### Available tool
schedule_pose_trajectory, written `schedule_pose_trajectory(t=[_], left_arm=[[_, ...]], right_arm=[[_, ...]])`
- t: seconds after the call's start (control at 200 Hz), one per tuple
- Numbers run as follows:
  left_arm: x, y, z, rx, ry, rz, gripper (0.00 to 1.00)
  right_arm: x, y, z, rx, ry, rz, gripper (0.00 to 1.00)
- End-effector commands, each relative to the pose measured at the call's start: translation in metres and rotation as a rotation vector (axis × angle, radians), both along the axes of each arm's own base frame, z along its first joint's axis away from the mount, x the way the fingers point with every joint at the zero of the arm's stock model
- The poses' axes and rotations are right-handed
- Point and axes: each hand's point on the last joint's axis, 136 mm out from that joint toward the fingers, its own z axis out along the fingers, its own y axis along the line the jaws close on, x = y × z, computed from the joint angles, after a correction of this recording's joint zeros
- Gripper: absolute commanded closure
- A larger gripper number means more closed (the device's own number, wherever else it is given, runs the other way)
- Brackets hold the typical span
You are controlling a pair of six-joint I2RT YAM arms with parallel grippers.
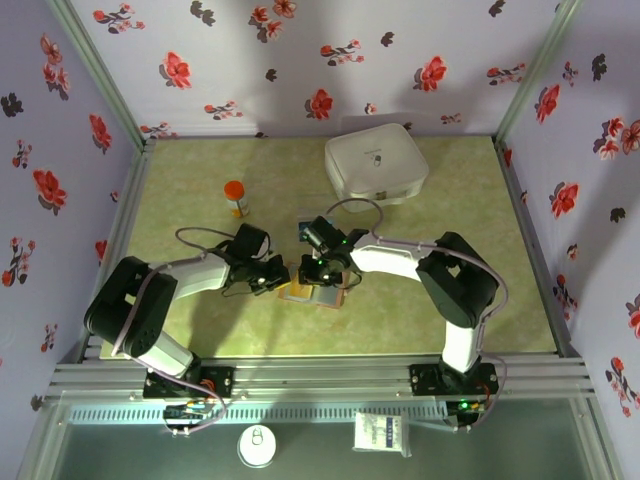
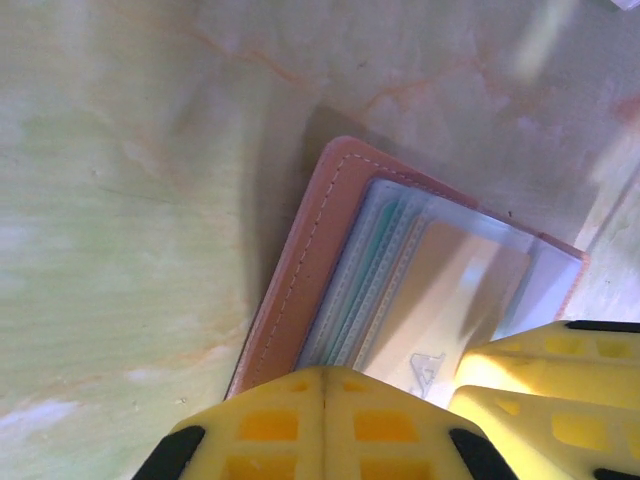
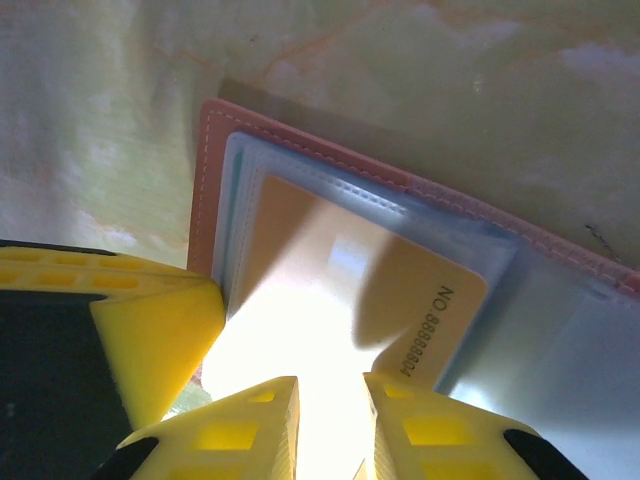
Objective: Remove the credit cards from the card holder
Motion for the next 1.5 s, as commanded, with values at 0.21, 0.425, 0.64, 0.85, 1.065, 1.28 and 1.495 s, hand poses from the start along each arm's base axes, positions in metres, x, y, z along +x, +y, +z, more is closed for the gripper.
schedule_pose_trajectory(t=[0.21, 0.425, 0.64, 0.85, 1.065, 1.28, 1.495], left_arm=[[-0.025, 0.028, -0.019, 0.114, 0.052, -0.011, 1.00], [-0.030, 0.039, -0.010, 0.141, 0.033, 0.005, 1.00], [-0.023, 0.037, 0.006, 0.127, 0.002, 0.016, 1.00], [-0.006, 0.024, 0.034, 0.079, -0.058, 0.017, 1.00], [-0.004, 0.009, 0.031, 0.035, -0.041, -0.003, 1.00], [-0.011, 0.008, 0.007, 0.052, 0.005, -0.018, 1.00], [-0.013, 0.012, -0.005, 0.077, 0.024, -0.025, 1.00]], right_arm=[[-0.001, -0.006, 0.006, -0.026, -0.024, -0.003, 0.75], [0.000, -0.005, 0.009, -0.018, -0.029, -0.003, 0.75], [0.002, 0.001, 0.017, 0.019, -0.039, 0.000, 0.75], [-0.001, 0.008, 0.017, 0.057, -0.021, 0.017, 0.75], [-0.001, 0.017, 0.014, 0.085, -0.006, 0.029, 0.76], [-0.003, 0.017, 0.005, 0.067, 0.017, 0.042, 0.76], [-0.004, 0.015, -0.003, 0.048, 0.036, 0.048, 0.78]])
